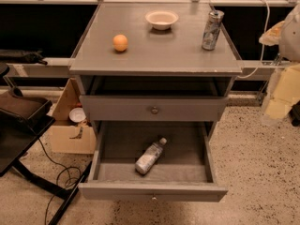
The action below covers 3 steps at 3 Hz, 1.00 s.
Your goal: Pick blue plastic bottle from middle drawer and place on counter
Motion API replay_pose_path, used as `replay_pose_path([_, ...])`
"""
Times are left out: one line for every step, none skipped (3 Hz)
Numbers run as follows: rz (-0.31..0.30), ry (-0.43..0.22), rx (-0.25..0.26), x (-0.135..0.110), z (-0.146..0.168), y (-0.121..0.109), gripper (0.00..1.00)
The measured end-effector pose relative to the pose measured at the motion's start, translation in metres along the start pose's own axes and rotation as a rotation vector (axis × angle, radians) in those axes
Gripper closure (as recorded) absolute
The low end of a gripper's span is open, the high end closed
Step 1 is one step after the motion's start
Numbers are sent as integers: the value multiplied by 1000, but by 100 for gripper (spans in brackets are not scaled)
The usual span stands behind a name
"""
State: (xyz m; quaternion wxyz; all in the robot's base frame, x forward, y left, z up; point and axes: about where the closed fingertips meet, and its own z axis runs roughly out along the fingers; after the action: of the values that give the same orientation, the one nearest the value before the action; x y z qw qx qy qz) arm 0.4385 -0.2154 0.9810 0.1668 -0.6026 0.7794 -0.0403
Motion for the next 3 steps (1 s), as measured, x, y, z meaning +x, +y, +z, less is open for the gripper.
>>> replay_pose_path([0,0,0,0,0,0,0])
replay_pose_path([0,-58,6,-10,19,-2,0])
replay_pose_path([-84,-131,16,-26,67,-9,0])
